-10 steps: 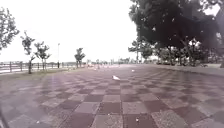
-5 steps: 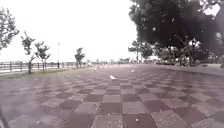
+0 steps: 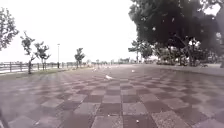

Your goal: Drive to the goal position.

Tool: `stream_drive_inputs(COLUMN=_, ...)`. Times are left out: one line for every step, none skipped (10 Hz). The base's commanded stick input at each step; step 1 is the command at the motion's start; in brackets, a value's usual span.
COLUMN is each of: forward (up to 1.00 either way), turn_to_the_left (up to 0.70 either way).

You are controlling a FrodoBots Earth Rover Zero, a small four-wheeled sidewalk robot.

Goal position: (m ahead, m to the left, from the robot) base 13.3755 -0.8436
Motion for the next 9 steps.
stream_drive_inputs(forward=1.00, turn_to_the_left=0.00)
stream_drive_inputs(forward=0.99, turn_to_the_left=-0.17)
stream_drive_inputs(forward=0.99, turn_to_the_left=-0.32)
stream_drive_inputs(forward=0.99, turn_to_the_left=-0.40)
stream_drive_inputs(forward=0.99, turn_to_the_left=-0.40)
stream_drive_inputs(forward=0.99, turn_to_the_left=-0.40)
stream_drive_inputs(forward=0.99, turn_to_the_left=-0.40)
stream_drive_inputs(forward=0.99, turn_to_the_left=-0.40)
stream_drive_inputs(forward=0.99, turn_to_the_left=-0.40)
